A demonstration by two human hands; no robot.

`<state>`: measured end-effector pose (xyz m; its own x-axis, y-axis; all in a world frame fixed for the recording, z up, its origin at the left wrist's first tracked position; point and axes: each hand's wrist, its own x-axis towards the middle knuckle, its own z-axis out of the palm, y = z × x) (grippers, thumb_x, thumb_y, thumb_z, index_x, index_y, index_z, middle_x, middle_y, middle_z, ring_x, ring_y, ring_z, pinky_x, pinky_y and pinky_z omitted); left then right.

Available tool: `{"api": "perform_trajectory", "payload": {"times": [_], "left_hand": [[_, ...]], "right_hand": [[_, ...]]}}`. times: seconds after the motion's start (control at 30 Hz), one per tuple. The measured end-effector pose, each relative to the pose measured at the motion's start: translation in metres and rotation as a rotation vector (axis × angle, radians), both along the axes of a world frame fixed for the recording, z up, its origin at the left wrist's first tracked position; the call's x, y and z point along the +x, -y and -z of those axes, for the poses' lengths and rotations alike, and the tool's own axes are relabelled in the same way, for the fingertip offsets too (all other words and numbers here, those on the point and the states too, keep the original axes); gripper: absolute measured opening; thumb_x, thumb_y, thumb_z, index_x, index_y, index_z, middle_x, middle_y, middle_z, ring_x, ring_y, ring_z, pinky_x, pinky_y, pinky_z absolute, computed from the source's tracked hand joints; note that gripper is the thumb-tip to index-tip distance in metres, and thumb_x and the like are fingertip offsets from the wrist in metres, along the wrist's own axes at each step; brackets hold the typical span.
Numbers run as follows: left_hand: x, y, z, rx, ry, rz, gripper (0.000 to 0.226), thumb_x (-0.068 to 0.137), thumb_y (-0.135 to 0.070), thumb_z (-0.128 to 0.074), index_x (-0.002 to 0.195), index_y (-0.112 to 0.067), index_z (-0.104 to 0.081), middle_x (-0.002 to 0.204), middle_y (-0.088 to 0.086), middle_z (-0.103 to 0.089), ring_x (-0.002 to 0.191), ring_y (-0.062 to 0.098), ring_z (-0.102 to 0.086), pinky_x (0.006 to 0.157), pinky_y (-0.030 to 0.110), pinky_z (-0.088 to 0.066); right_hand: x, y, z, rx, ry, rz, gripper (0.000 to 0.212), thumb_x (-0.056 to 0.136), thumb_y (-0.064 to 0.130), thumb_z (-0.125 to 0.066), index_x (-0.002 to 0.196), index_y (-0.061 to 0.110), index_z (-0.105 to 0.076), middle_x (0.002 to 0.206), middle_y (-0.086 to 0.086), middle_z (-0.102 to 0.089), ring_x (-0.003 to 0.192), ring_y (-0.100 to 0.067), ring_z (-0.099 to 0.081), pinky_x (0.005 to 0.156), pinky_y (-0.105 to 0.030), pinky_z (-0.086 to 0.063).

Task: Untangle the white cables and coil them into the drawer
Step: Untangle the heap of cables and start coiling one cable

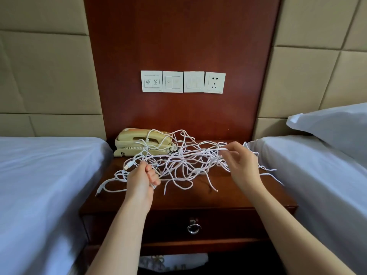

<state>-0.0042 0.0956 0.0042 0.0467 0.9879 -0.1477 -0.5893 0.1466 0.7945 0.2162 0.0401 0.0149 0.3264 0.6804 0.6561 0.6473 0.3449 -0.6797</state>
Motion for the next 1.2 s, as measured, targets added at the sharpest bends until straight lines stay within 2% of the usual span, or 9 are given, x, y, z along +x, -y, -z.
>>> {"api": "perform_trajectory", "payload": {"times": [0.17, 0.27, 0.37, 0.53, 0.6, 0.77, 0.9, 1.0, 1.2], "left_hand": [[0.001, 0.002, 0.006, -0.061, -0.013, 0.01, 0.042, 0.103, -0.03, -0.029, 0.066, -0.013, -0.037, 0.035, -0.009, -0.027, 0.025, 0.005, -0.019, 0.031, 0.015, -0.021], [0.019, 0.02, 0.003, 0.032, -0.128, 0.044, 0.034, 0.102, -0.021, -0.036, 0.074, -0.006, -0.048, 0.042, -0.005, -0.036, 0.026, 0.003, -0.024, 0.039, 0.02, -0.025], [0.036, 0.035, 0.001, 0.15, -0.238, 0.165, 0.03, 0.098, -0.012, -0.042, 0.069, -0.007, -0.052, 0.035, -0.008, -0.028, 0.028, 0.004, -0.025, 0.044, 0.021, -0.024], [0.032, 0.026, 0.006, 0.198, -0.525, 0.177, 0.053, 0.078, -0.046, -0.067, 0.052, -0.009, -0.04, 0.031, -0.005, -0.027, 0.026, 0.01, -0.028, 0.047, 0.027, -0.027], [0.028, 0.025, 0.009, 0.261, -0.593, 0.211, 0.047, 0.081, -0.04, -0.068, 0.057, -0.009, -0.042, 0.034, -0.003, -0.026, 0.029, 0.011, -0.028, 0.045, 0.025, -0.029], [0.023, 0.023, 0.013, 0.364, -0.557, 0.256, 0.037, 0.093, -0.009, -0.054, 0.057, -0.004, -0.054, 0.032, -0.002, -0.027, 0.026, 0.009, -0.026, 0.035, 0.014, -0.021], [0.012, 0.017, 0.0, 0.346, -0.42, 0.13, 0.032, 0.094, -0.01, -0.051, 0.063, -0.004, -0.053, 0.032, -0.006, -0.03, 0.028, 0.006, -0.029, 0.035, 0.014, -0.025], [-0.001, 0.01, -0.009, 0.304, -0.315, -0.001, 0.031, 0.095, -0.014, -0.052, 0.064, -0.006, -0.053, 0.032, -0.005, -0.031, 0.028, 0.006, -0.029, 0.036, 0.017, -0.026], [-0.026, -0.003, -0.019, 0.199, -0.281, -0.263, 0.031, 0.094, -0.019, -0.054, 0.064, -0.012, -0.056, 0.045, 0.0, -0.038, 0.039, 0.012, -0.035, 0.036, 0.017, -0.029]], "right_hand": [[-0.015, 0.006, 0.001, 0.12, 0.369, -0.172, 0.014, 0.089, 0.014, -0.059, 0.094, 0.007, -0.07, 0.09, 0.011, -0.063, 0.084, 0.002, -0.057, 0.078, -0.005, -0.041], [-0.024, 0.005, 0.01, 0.072, 0.484, -0.219, 0.018, 0.092, 0.02, -0.054, 0.089, 0.009, -0.069, 0.081, 0.005, -0.065, 0.076, -0.006, -0.058, 0.073, -0.018, -0.046], [-0.035, 0.002, 0.017, -0.001, 0.603, -0.133, 0.03, 0.094, 0.035, -0.044, 0.084, 0.016, -0.065, 0.075, 0.003, -0.063, 0.07, -0.016, -0.059, 0.062, -0.035, -0.049], [-0.043, 0.001, 0.017, 0.009, 0.727, -0.069, 0.037, 0.089, 0.042, -0.036, 0.079, 0.022, -0.065, 0.072, 0.006, -0.065, 0.066, -0.016, -0.06, 0.052, -0.033, -0.046], [-0.044, 0.002, 0.015, 0.006, 0.744, -0.075, 0.035, 0.088, 0.041, -0.037, 0.079, 0.024, -0.066, 0.069, 0.006, -0.064, 0.063, -0.017, -0.06, 0.05, -0.032, -0.046], [-0.045, -0.002, 0.016, -0.063, 0.726, -0.122, 0.032, 0.091, 0.037, -0.04, 0.084, 0.019, -0.066, 0.078, 0.005, -0.064, 0.07, -0.017, -0.059, 0.056, -0.031, -0.045], [-0.029, -0.015, 0.018, -0.204, 0.652, -0.019, 0.019, 0.096, 0.025, -0.049, 0.088, 0.013, -0.06, 0.082, 0.006, -0.055, 0.072, -0.014, -0.051, 0.055, -0.022, -0.037], [-0.013, -0.026, 0.017, -0.289, 0.563, 0.031, 0.02, 0.096, 0.024, -0.048, 0.084, 0.012, -0.059, 0.081, 0.003, -0.057, 0.073, -0.018, -0.054, 0.059, -0.032, -0.04], [0.004, -0.054, -0.021, -0.478, 0.577, 0.158, 0.03, 0.095, 0.033, -0.047, 0.073, 0.018, -0.059, 0.073, 0.0, -0.062, 0.077, -0.027, -0.058, 0.064, -0.034, -0.039]]}}
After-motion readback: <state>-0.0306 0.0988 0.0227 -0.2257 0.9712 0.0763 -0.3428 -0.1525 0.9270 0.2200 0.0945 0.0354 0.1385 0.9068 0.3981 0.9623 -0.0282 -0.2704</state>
